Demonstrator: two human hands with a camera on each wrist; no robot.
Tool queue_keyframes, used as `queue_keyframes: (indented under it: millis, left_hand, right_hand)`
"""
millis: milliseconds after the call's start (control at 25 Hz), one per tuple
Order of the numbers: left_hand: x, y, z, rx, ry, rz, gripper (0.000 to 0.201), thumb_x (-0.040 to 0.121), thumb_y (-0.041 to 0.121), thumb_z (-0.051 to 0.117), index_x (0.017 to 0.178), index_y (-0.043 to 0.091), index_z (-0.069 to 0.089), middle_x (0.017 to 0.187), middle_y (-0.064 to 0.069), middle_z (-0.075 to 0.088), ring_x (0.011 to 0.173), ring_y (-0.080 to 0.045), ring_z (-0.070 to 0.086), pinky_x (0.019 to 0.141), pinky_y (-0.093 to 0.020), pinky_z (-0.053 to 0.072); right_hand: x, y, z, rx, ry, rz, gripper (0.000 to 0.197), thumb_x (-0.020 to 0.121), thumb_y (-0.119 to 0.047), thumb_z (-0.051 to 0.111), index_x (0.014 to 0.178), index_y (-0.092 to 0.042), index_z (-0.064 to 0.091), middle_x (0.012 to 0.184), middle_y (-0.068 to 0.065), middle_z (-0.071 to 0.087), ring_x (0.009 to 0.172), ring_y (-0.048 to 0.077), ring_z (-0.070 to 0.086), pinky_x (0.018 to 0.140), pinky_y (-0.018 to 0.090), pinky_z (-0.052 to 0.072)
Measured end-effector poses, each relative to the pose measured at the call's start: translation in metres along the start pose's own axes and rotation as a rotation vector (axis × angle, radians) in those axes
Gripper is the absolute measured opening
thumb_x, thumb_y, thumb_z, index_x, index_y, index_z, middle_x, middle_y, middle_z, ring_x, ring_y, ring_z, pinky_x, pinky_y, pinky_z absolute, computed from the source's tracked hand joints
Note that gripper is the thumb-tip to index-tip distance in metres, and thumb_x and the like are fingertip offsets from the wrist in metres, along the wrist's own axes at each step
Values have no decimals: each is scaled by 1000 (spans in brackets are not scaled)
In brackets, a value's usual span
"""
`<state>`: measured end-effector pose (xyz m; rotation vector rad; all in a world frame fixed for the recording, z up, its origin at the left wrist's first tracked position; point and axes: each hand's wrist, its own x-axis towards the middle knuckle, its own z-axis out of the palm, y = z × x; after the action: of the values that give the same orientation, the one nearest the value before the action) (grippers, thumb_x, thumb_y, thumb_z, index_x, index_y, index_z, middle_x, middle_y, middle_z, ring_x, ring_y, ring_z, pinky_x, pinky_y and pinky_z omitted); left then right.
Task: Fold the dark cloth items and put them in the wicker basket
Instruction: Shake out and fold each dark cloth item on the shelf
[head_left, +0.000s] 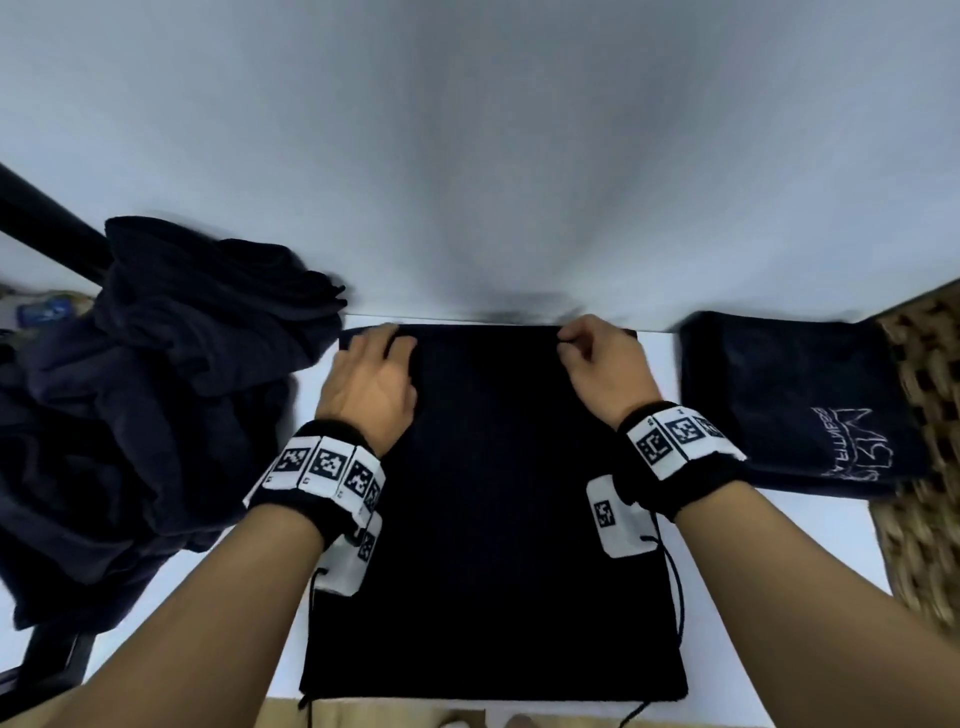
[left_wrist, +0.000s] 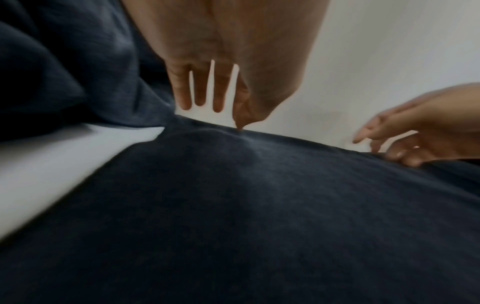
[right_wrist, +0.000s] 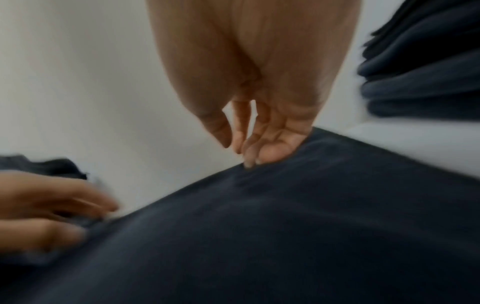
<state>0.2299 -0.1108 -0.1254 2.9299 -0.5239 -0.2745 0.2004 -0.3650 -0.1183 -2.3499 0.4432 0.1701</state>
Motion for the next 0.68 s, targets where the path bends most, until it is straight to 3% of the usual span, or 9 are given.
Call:
queue_keyframes:
  millis: [80,120,240,320,480,680]
  left_hand:
    - [2,8,7,-61,-78,-5,58,79,0,56,135,8,48,145,-14,39,126,-37,42,99,-48,38]
    - [3,7,7,-80,-88,-15,58,78,-4,52,135,10,49,145,-13,40,125,-36,42,97,-48,40]
    - [6,-8,1,-142,9,-34,53,75,-13,49,122,8,59,130,-14,51,114,-37,49,81,-51,50]
    - [14,-13,-5,-118,57,-47,50,74,-14,49,119,6,60,125,-15,55,109,-39,50,80,-52,51]
    - [26,-11,-14,20,-37,-162,46,80,-3,51,124,9,53,123,-16,55,118,-38,44,83,-50,46]
    - [29,-13,-28,82,-89,-212,42,78,11,64,120,11,57,132,-12,46,112,-40,52,86,-48,47]
  right_hand:
    - [4,-4,6,15,-81,3,17,91,-15,57,105,-8,64,101,11,67,97,26,60,85,26,39]
    - [8,0,4,0,-52,39,17,92,-15,56,105,-8,64,103,12,67,99,27,60,86,27,39]
    - [15,19,-16,-147,96,134,22,89,-8,50,108,-14,61,115,13,59,104,34,59,87,36,45]
    - [11,19,-22,-392,23,114,39,87,-2,46,121,-19,54,127,11,47,108,36,54,84,43,47]
    - [10,16,-25,-555,-73,36,47,88,-1,43,130,-21,49,131,9,40,114,36,50,83,46,48]
    - [13,14,-39,-483,-66,69,39,84,-10,54,121,-22,56,122,8,54,108,36,57,89,42,49]
